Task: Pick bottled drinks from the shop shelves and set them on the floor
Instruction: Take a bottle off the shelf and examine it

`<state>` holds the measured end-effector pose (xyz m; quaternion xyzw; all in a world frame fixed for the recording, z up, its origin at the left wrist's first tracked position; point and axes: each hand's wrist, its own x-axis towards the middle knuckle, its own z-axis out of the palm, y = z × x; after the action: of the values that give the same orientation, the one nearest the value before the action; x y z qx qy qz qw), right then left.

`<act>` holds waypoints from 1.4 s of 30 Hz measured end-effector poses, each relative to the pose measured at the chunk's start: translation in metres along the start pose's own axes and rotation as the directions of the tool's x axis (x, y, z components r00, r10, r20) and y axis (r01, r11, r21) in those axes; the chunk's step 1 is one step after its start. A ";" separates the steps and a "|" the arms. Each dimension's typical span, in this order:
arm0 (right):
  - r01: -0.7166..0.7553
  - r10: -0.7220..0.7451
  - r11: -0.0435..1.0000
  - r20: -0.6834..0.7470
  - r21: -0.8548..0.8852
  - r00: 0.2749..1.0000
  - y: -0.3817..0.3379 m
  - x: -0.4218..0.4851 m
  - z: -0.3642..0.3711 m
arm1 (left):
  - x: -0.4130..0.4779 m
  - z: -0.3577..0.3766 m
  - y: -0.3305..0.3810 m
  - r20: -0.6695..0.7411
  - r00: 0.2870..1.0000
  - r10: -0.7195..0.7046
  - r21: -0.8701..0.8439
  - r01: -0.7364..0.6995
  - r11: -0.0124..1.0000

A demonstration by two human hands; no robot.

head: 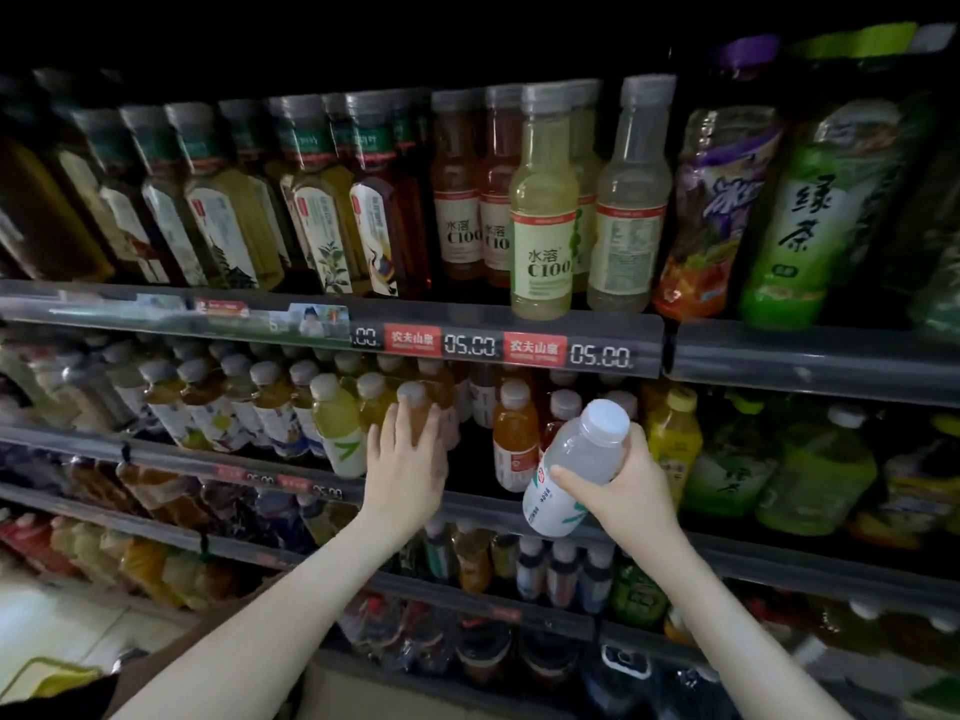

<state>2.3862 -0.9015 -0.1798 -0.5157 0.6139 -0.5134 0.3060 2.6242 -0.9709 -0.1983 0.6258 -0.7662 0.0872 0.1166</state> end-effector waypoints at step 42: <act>0.190 -0.353 0.106 0.141 -0.976 0.925 0.018 0.068 0.181 | 0.062 0.052 -0.069 -0.141 0.917 0.373 0.099 -0.361 0.927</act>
<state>2.5247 -1.0241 -0.2379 -0.6587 0.7100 -0.0744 -0.2377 2.6768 -1.0581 -0.2310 0.4659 -0.8548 0.1837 0.1358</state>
